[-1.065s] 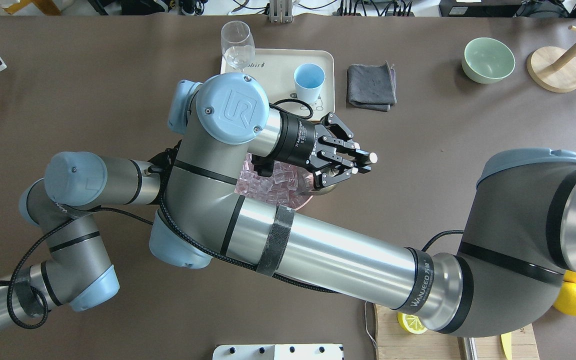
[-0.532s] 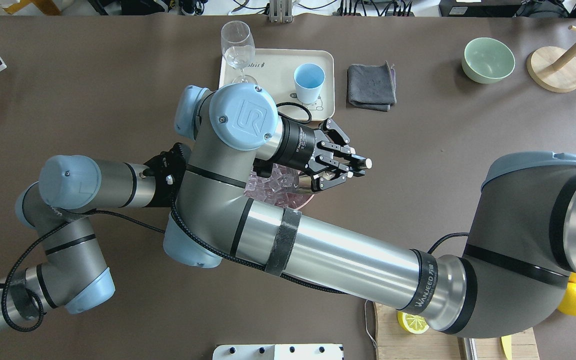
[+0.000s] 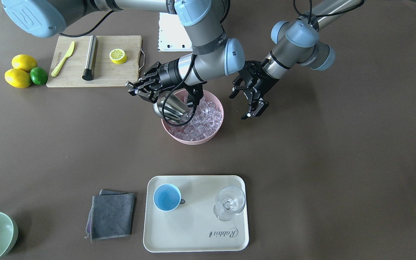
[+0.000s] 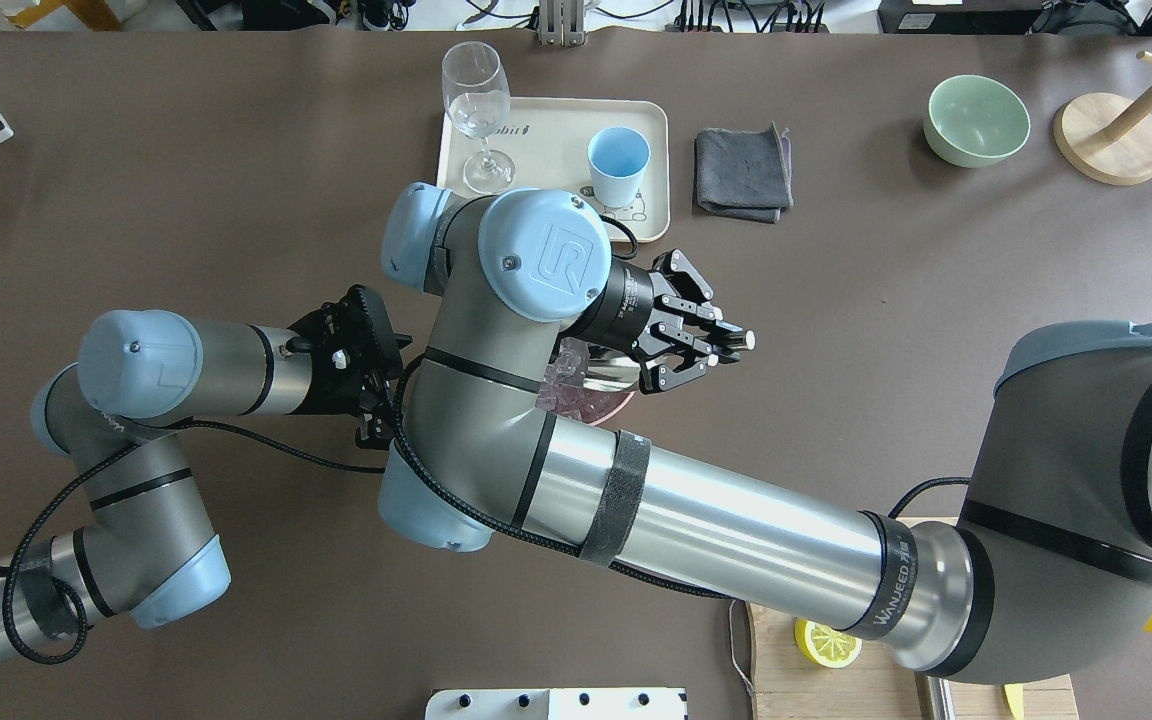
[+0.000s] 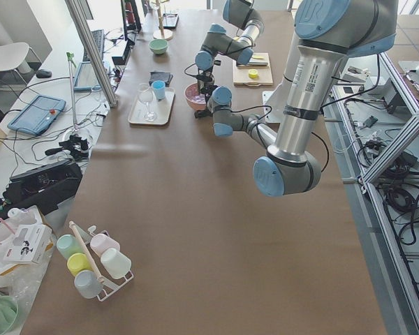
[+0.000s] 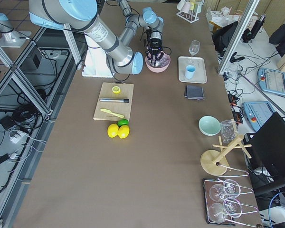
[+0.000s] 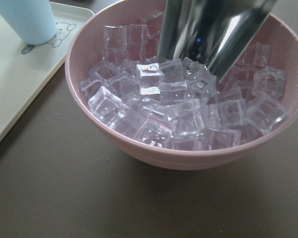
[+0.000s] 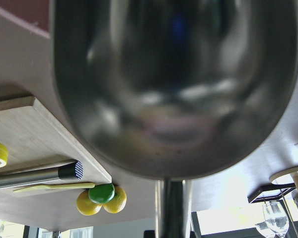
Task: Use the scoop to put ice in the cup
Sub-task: 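Push the scoop into the ice cubes with the right gripper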
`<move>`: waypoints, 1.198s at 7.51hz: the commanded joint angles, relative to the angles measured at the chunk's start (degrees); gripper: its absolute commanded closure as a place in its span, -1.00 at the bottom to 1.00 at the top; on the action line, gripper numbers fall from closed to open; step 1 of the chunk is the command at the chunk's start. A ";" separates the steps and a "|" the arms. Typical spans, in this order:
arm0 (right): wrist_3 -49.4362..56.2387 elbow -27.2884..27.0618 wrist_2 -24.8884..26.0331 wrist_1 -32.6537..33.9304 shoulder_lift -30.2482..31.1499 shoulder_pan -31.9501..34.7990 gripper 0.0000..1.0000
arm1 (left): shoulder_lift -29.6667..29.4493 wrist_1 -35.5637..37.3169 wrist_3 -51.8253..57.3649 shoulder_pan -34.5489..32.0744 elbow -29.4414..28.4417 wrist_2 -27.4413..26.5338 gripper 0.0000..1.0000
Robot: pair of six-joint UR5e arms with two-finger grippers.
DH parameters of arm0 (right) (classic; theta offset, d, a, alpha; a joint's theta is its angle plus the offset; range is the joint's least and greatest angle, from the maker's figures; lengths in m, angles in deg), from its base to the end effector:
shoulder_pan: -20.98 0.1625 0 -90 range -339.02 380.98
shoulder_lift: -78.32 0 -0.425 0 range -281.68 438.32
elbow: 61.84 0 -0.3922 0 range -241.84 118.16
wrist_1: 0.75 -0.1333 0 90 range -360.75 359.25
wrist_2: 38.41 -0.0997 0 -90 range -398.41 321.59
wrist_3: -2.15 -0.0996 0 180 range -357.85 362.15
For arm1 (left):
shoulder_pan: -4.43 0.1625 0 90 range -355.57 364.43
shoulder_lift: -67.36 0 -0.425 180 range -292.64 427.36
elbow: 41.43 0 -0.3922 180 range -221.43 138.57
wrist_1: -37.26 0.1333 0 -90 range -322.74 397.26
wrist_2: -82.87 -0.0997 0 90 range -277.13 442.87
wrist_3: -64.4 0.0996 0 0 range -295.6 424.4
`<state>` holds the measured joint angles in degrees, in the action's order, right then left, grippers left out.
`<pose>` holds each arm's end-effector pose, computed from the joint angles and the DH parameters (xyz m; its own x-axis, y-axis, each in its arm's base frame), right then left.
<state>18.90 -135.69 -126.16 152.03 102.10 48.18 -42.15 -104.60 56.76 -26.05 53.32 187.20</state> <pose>-0.5741 -0.4493 0.1521 0.1800 -0.9833 0.0267 0.9602 0.1697 -0.2217 0.4767 -0.4067 0.3283 0.3093 0.9322 -0.1879 -0.1671 0.2478 0.9543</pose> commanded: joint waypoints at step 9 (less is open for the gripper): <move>0.04 -3.73 -1.73 -6.36 3.80 -0.13 1.00 | 0.00 0.18 0.00 0.07 0.09 -0.45 -0.97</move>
<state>18.50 -135.95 -127.84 145.81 104.21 48.05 -42.17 -104.42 56.76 -25.99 53.40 186.92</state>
